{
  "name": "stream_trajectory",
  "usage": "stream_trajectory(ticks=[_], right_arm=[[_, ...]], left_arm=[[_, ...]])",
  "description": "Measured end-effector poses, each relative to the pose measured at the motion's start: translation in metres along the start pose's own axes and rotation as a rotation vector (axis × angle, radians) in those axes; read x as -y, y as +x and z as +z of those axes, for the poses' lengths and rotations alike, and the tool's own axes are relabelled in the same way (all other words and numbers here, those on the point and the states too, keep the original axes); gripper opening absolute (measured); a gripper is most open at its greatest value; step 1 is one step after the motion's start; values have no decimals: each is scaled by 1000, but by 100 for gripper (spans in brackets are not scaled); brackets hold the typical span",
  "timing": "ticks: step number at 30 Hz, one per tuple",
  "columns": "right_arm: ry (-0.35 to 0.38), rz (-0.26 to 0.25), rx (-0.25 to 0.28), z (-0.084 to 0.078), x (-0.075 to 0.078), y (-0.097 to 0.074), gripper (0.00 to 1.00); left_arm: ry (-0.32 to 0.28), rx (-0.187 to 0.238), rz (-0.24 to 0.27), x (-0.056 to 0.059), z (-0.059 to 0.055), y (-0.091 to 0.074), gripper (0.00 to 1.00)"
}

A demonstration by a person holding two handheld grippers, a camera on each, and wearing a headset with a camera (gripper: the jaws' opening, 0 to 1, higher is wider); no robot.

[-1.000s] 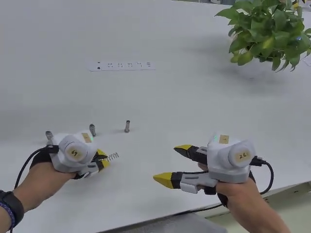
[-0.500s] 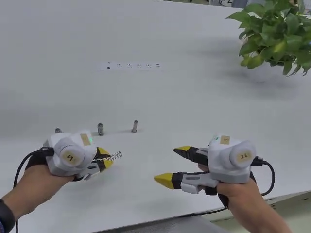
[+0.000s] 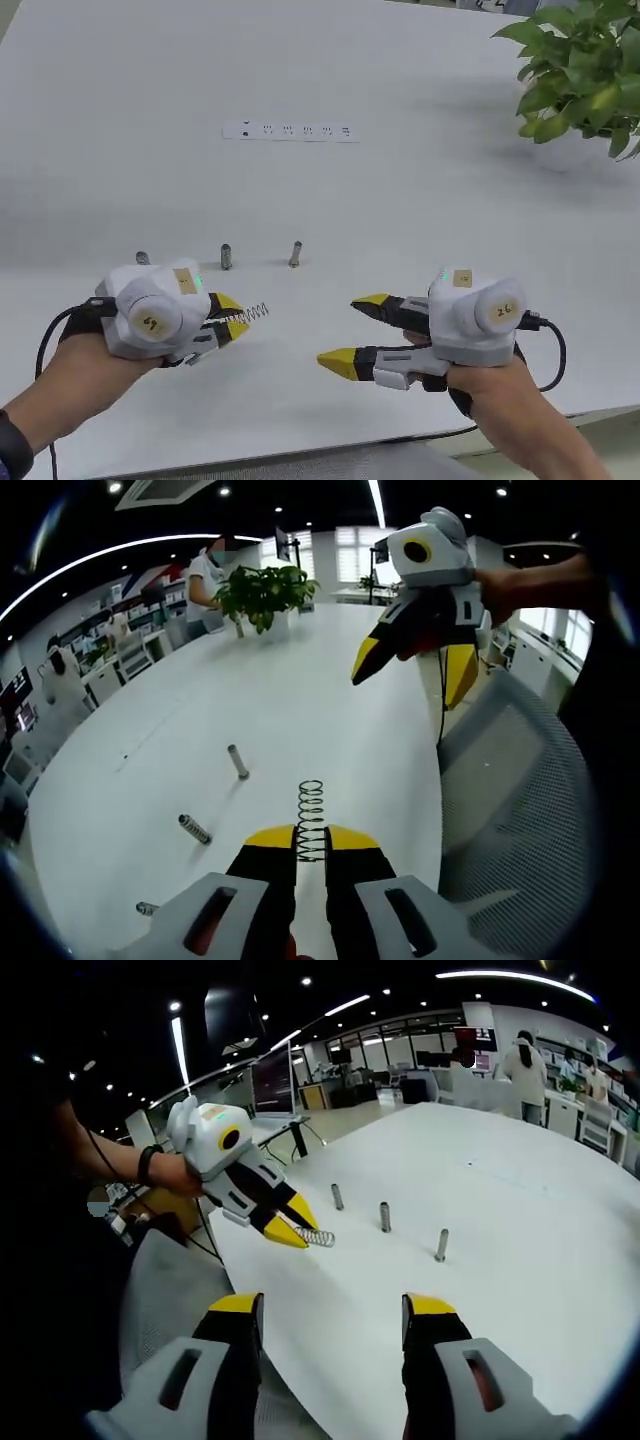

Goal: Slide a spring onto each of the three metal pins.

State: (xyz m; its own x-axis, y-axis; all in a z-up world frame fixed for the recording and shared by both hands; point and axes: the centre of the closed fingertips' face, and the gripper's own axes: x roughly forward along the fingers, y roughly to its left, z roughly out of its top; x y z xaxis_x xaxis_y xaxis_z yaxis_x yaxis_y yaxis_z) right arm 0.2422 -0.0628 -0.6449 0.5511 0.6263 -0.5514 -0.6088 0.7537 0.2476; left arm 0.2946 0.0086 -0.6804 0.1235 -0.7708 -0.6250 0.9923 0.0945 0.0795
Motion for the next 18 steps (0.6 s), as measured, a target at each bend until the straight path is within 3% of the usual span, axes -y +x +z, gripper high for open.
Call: stream_trajectory(ticks=[18], right_arm=[[-14, 77, -11, -2, -18, 12, 51]], left_arm=[[61, 38, -51, 41, 26, -3, 2]])
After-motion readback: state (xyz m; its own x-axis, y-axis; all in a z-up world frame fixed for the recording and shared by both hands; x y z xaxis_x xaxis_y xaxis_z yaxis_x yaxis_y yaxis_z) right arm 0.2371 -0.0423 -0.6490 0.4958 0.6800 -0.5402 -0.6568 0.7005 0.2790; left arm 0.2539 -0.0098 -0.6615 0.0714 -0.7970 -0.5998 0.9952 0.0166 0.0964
